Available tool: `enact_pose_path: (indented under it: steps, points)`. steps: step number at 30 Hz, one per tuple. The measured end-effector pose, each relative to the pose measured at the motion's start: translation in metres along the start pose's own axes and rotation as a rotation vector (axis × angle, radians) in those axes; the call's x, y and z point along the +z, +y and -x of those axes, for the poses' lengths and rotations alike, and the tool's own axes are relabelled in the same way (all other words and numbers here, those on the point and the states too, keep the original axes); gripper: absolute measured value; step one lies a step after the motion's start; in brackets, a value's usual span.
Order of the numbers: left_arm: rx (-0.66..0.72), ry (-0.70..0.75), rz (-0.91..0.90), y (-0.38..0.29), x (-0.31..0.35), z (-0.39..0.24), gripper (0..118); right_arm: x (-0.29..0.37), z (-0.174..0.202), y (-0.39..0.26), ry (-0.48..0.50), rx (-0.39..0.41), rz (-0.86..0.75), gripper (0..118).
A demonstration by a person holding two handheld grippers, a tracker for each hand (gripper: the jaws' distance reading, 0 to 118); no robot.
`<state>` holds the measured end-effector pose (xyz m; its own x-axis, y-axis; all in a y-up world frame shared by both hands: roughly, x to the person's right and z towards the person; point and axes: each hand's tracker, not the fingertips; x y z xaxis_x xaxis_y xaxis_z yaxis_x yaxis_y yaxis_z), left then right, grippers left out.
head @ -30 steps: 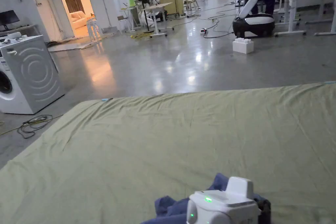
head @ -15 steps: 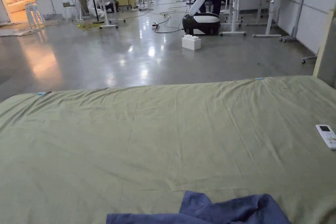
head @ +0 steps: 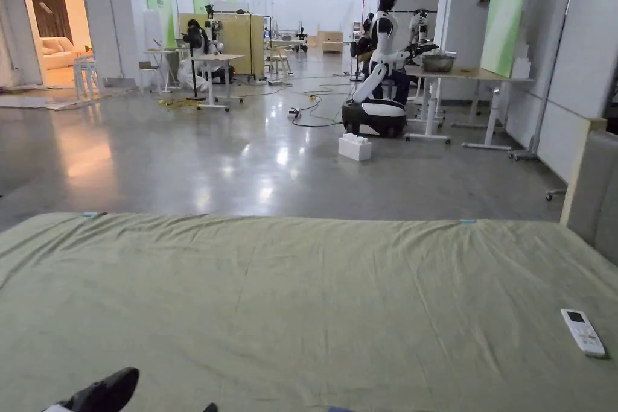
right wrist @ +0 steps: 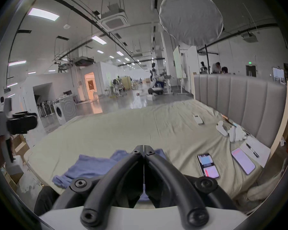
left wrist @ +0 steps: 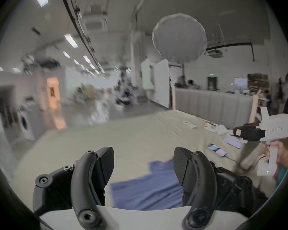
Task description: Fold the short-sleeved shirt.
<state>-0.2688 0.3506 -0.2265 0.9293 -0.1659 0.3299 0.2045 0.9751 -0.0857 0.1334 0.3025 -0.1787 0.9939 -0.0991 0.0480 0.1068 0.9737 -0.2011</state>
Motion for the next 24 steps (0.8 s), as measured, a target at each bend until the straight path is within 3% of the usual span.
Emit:
enact_pose_path:
  steps: [7,8,10,11,14,24]
  points:
    - [0.071,0.261,-0.071,-0.004,0.053,-0.003,72,0.020,0.013,0.007,0.013,0.052,-0.056,1]
    - [0.077,0.268,-0.067,-0.006,0.057,-0.005,67,0.023,0.014,0.007,0.012,0.059,-0.061,1]
    - [0.100,0.282,-0.058,-0.009,0.062,-0.007,29,0.026,0.016,0.005,0.009,0.062,-0.063,1]
    - [0.123,0.280,-0.053,-0.012,0.063,-0.006,16,0.028,0.017,0.003,0.004,0.062,-0.069,1]
    - [0.183,0.208,-0.031,-0.014,0.068,-0.007,4,0.031,0.020,0.000,-0.002,0.064,-0.069,1]
    - [0.191,0.197,-0.019,-0.016,0.066,-0.009,0,0.034,0.022,-0.001,-0.011,0.091,-0.058,1]
